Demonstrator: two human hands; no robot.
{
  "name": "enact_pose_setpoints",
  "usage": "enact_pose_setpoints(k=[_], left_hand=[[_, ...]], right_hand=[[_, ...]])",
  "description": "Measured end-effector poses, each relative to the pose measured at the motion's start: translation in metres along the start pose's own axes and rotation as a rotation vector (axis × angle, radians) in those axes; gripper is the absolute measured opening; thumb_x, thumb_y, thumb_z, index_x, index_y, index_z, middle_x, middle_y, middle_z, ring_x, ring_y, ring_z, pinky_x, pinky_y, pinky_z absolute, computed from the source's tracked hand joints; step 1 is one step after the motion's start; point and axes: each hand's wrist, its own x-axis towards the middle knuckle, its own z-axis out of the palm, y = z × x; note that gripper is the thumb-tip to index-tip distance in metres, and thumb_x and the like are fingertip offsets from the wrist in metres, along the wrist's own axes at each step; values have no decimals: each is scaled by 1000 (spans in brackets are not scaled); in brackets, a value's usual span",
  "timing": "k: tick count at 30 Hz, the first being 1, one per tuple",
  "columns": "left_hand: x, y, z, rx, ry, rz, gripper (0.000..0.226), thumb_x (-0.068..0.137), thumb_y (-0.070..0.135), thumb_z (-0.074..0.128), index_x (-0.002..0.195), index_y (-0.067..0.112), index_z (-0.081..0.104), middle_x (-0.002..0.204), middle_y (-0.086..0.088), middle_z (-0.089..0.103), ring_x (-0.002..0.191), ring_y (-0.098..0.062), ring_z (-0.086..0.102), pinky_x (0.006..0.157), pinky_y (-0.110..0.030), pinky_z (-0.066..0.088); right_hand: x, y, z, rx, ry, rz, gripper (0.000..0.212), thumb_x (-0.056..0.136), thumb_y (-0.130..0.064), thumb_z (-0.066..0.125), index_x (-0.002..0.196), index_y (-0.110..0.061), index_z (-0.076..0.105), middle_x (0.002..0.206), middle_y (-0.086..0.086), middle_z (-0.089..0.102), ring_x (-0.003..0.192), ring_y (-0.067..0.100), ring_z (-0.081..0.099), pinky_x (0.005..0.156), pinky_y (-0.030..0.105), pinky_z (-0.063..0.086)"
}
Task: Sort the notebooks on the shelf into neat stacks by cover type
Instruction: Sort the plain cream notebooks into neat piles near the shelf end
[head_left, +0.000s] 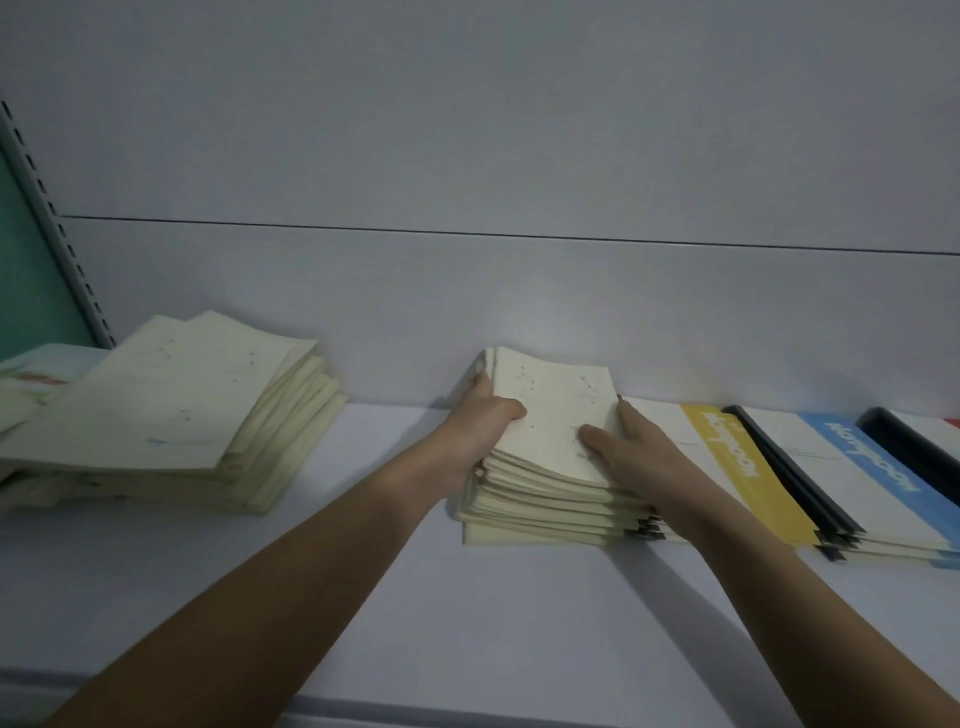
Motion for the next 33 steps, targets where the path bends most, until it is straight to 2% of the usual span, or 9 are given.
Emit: enact_pose_setpoints(k=[3, 6, 9, 14, 18, 24, 27, 30, 33], left_hand=[[-8, 6, -10, -13, -28, 12, 54, 100, 23, 45, 151, 17, 26, 150, -2, 40, 130, -19, 47, 99, -27, 41], [-20, 18, -46, 133, 56, 117, 67, 100, 38, 44, 155, 19, 12, 161, 3, 15, 147, -16, 19, 114, -30, 18], [-31, 33, -106, 267, 187, 283, 58, 100, 36, 46, 152, 19, 29, 158, 4, 27, 144, -10, 26, 115, -25, 18], [-53, 26, -219, 541, 376, 290, 52, 100, 35, 45, 148, 17, 38, 155, 1, 34, 143, -15, 30, 113, -26, 21], [-79, -1, -294, 615, 461, 137, 53, 100, 40, 42, 148, 18, 38, 154, -4, 36, 139, -25, 35, 110, -35, 28], [-106, -29, -338, 499, 327, 61, 40, 99, 32, 47, 135, 15, 48, 130, -3, 56, 107, -19, 55, 92, -35, 45], [-111, -35, -348, 470, 252, 74, 20, 98, 30, 48, 114, 20, 54, 117, 2, 62, 104, -17, 59, 96, -38, 47], [-116, -42, -355, 433, 182, 93, 28, 98, 28, 46, 117, 12, 61, 113, -3, 65, 95, -14, 59, 76, -28, 47], [-118, -43, -357, 426, 286, 169, 34, 97, 28, 47, 106, 2, 67, 105, -13, 68, 84, -17, 61, 64, -26, 45]], right_hand=[[-4, -12, -1, -45, 33, -7, 35, 96, -26, 54, 127, -12, 47, 116, 1, 51, 101, 18, 54, 76, 28, 38], [-5, -31, 1, -164, 335, -204, 49, 98, -24, 50, 143, -8, 37, 143, 9, 43, 133, 25, 39, 101, 30, 31], [-16, -73, 23, -190, 521, -491, 38, 97, -19, 49, 135, -15, 49, 138, 3, 49, 128, 21, 42, 97, 19, 26], [-44, -146, 114, -235, 238, -760, 32, 94, -29, 57, 124, -17, 58, 127, 1, 57, 119, 19, 49, 98, 25, 33], [-62, -184, 195, -440, -43, -791, 66, 89, -58, 52, 143, -21, 40, 147, -3, 39, 134, 16, 33, 109, 35, 32], [-58, -220, 279, -738, -257, -694, 107, 74, -81, 47, 153, -26, 3, 162, 1, 2, 148, 24, 2, 117, 52, 11], [-58, -216, 296, -802, -204, -683, 97, 82, -77, 40, 153, -24, 1, 162, 3, 5, 148, 28, 6, 116, 53, 11], [-71, -204, 297, -850, -115, -713, 79, 92, -64, 36, 154, -27, 2, 162, 1, 8, 147, 27, 8, 116, 51, 12], [-83, -202, 287, -865, -135, -681, 69, 97, -55, 35, 154, -30, 3, 162, -2, 8, 148, 24, 9, 117, 47, 13]])
